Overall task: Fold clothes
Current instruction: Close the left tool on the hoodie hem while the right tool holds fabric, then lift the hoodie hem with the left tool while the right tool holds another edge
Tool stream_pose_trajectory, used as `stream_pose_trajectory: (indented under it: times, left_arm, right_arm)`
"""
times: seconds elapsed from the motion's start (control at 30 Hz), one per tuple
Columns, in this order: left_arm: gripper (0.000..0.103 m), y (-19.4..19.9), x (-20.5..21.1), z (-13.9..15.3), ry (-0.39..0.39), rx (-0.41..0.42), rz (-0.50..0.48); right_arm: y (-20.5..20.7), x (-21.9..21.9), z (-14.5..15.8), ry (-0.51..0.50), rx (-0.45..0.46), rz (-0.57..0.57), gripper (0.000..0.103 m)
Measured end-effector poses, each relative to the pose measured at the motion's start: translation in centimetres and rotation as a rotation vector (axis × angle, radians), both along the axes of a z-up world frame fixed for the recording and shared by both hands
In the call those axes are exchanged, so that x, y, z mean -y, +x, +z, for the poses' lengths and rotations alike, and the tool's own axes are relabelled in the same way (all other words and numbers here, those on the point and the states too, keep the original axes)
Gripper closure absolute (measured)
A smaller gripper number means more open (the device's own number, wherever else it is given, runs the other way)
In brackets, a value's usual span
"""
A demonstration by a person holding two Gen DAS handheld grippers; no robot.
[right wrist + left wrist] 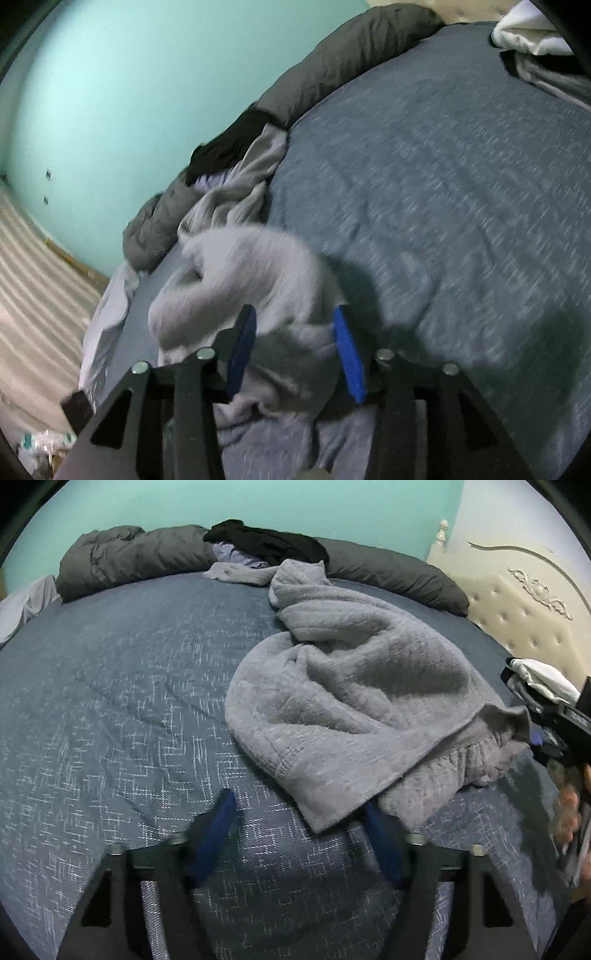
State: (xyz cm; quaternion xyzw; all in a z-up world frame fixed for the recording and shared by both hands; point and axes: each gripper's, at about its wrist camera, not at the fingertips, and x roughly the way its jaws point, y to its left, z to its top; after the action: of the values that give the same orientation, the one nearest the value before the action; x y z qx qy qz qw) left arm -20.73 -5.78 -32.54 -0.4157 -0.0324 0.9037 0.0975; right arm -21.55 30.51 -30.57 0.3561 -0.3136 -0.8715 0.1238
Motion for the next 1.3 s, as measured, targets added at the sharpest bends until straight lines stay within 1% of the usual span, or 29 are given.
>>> stream_pose_trajectory:
  times: [0.03,0.07,0.1,0.13,0.17,0.23,0.33,0.4,0.43,0.47,0.57,0.6,0.63,0.67,0.73,0.8,0.93,1.0,1.23,1.3]
  left_arm:
    - [0.062,0.0,0.0,0.0,0.0,-0.002,0.0]
    - [0.066,-0.1,0.0,0.1,0.003,-0.004,0.0]
    - [0.071,-0.1,-0.1,0.1,0.005,-0.007,-0.001]
    - [0.074,-0.1,-0.1,0.3,0.005,-0.015,-0.001]
    - [0.075,0.0,-0.1,0.5,0.006,-0.024,-0.001]
    - [0.08,0.0,-0.2,1.0,0.011,-0.039,0.001]
    - [0.084,0.0,-0.2,1.5,0.018,-0.054,0.008]
    - [0.086,0.0,-0.2,1.7,0.021,-0.059,0.014]
    - [0.089,0.1,-0.2,1.9,0.023,-0.062,0.017]
    - [0.09,0.2,-0.3,2.0,0.023,-0.067,0.018]
    - [0.093,0.6,-0.3,2.5,0.024,-0.078,0.016]
    - [0.094,0.7,-0.3,2.6,0.025,-0.083,0.016]
    - [0.095,0.8,-0.3,2.8,0.028,-0.086,0.013]
    - [0.095,0.9,-0.3,3.0,0.023,-0.091,0.008]
    - [0.099,1.2,-0.4,3.4,0.01,-0.103,-0.002]
    - [0.101,1.5,-0.2,3.9,0.007,-0.115,-0.003]
    - [0.101,2.6,0.8,5.6,0.021,-0.146,0.007]
    - [0.101,3.6,1.2,6.6,0.032,-0.162,0.014]
    - [0.101,7.1,2.5,12.2,0.045,-0.204,0.024]
    - [0.101,8.1,2.6,14.6,0.034,-0.228,0.021]
  right_arm:
    - [0.3,0.3,0.1,0.01,-0.005,0.016,0.056]
    - [0.6,0.5,0.3,0.015,-0.012,0.028,0.056]
    - [1.0,0.6,0.5,0.02,-0.02,0.041,0.056]
    - [1.5,0.5,0.8,0.02,-0.029,0.046,0.055]
    - [2.0,0.4,1.0,0.019,-0.039,0.05,0.054]
    - [2.7,0.1,1.5,0.016,-0.052,0.053,0.053]
    - [3.2,1.1,1.3,0.07,-0.039,0.098,0.046]
    - [3.5,1.8,1.1,0.108,-0.03,0.129,0.046]
    - [3.7,2.1,0.7,0.131,-0.023,0.136,0.046]
    - [3.6,2.4,0.4,0.16,-0.008,0.136,0.046]
    - [2.7,2.5,-0.8,0.205,0.03,0.088,0.046]
    - [2.5,2.4,-0.9,0.199,0.029,0.084,0.048]
    - [2.4,2.3,-0.9,0.191,0.025,0.082,0.064]
    - [2.2,2.3,-0.9,0.182,0.021,0.079,0.074]
    - [1.9,2.1,-0.9,0.165,0.014,0.074,0.085]
    - [1.9,2.3,-0.6,0.168,0.002,0.071,0.086]
    - [2.9,2.4,2.1,0.166,-0.049,0.093,0.088]
    - [3.6,2.5,4.5,0.188,-0.072,0.113,0.088]
    - [5.9,2.9,12.8,0.271,-0.151,0.186,0.088]
    - [6.5,3.0,15.2,0.294,-0.174,0.207,0.088]
